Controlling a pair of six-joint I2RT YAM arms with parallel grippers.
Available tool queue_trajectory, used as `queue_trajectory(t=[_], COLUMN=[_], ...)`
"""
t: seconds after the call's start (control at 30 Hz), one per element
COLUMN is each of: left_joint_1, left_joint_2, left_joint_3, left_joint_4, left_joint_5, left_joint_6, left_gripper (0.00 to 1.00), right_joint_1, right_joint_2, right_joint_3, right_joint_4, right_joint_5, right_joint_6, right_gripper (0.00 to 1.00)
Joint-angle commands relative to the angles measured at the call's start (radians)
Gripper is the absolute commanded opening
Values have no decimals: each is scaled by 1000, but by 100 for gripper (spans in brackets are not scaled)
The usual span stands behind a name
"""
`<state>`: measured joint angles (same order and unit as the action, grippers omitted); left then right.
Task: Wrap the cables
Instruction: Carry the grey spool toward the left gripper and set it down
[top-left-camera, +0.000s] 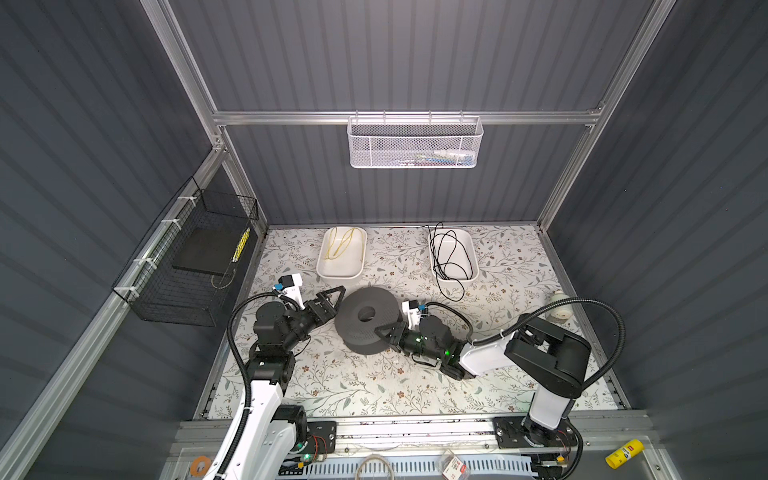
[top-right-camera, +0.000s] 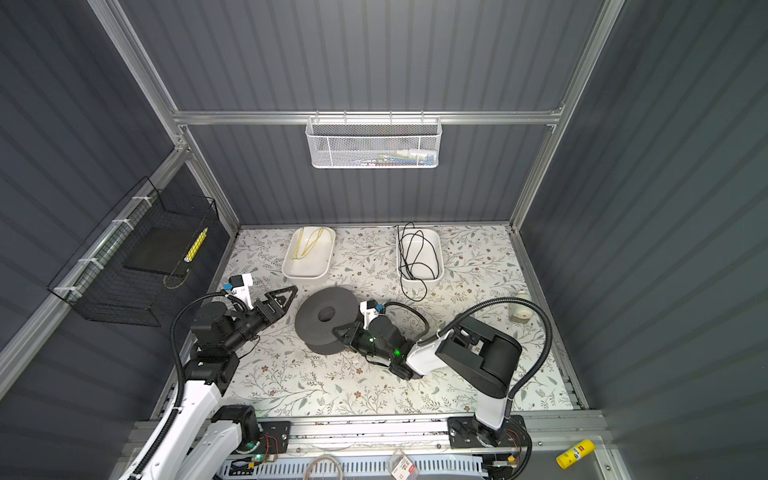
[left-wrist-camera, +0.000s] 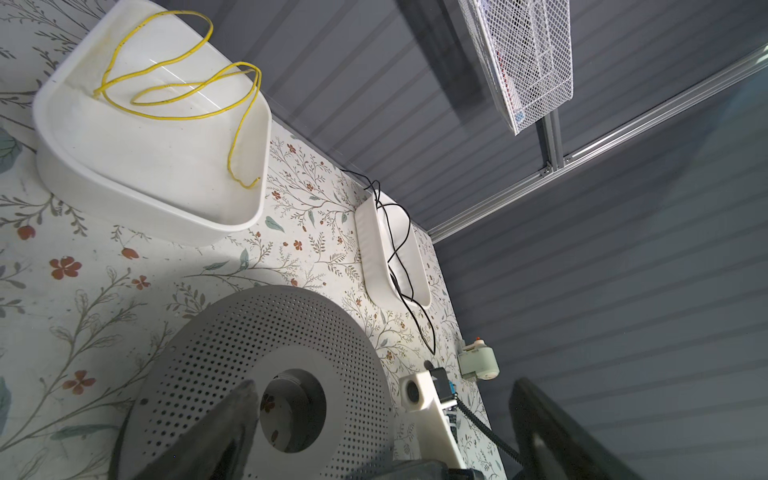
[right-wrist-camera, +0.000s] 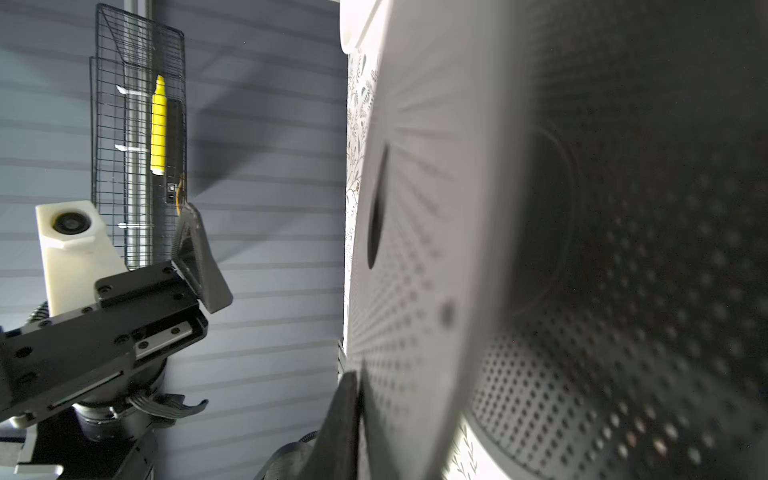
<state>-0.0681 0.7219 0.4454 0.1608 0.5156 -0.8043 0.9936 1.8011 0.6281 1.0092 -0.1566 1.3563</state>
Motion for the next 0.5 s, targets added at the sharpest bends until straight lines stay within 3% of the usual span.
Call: queue_trajectory(t=[0.0, 0.17, 0.47], left_joint_1=[2, 3, 4], left_joint_2=[-6, -20, -62], left_joint_3=[-11, -8, 24], left_joint_4=[10, -15, -91], left_joint_5=[-6, -22, -62], left_joint_6=[1, -3, 37], left_gripper=[96, 96, 99], right_joint_1=[13, 7, -74], right_joint_2=[4, -30, -123], right_joint_3=[26, 44, 47], right_joint_4=[15, -163, -492], right_joint_5=[1, 10, -69], right_joint_6=[-1, -43, -183], right_gripper=[25, 51, 67])
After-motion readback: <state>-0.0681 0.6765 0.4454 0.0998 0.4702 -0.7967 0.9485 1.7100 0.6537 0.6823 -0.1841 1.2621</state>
